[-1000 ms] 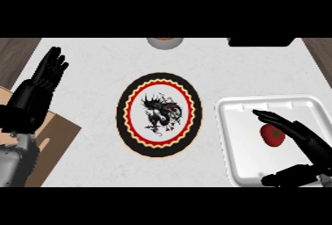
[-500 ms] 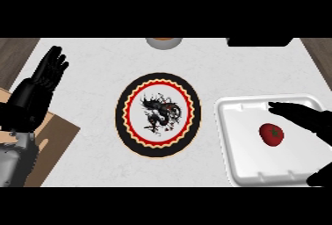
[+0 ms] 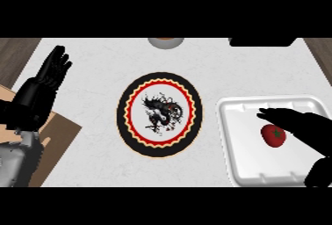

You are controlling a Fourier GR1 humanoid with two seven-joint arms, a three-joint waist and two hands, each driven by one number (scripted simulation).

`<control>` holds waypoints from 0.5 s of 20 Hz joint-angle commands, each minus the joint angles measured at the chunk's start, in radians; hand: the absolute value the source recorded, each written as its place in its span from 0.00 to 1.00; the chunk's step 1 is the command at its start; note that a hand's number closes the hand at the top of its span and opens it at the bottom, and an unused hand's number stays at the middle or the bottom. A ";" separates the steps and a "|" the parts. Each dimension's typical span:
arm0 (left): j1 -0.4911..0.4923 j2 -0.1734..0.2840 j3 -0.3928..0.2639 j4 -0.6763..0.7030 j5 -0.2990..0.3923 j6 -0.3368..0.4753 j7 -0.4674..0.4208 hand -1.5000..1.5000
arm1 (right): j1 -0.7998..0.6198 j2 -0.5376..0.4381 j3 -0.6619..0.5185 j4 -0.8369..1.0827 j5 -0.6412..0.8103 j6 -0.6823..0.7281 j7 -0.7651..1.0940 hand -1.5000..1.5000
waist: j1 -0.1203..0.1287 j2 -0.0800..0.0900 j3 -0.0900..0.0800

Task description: Pick the tomato from the tray and place it in the plate

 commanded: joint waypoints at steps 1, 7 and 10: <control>-0.012 -0.024 0.017 0.005 -0.003 -0.020 0.005 0.50 | -0.037 0.077 0.001 0.008 0.089 0.040 0.057 0.00 | -0.002 0.000 0.001; -0.016 -0.017 0.032 -0.015 -0.003 -0.041 0.011 0.50 | -0.053 0.139 0.067 0.196 0.289 -0.056 0.046 0.00 | 0.005 0.002 0.001; -0.001 -0.033 0.053 0.034 -0.017 -0.056 -0.035 0.50 | -0.092 0.123 -0.005 0.229 0.283 0.025 0.009 0.00 | 0.000 0.001 0.001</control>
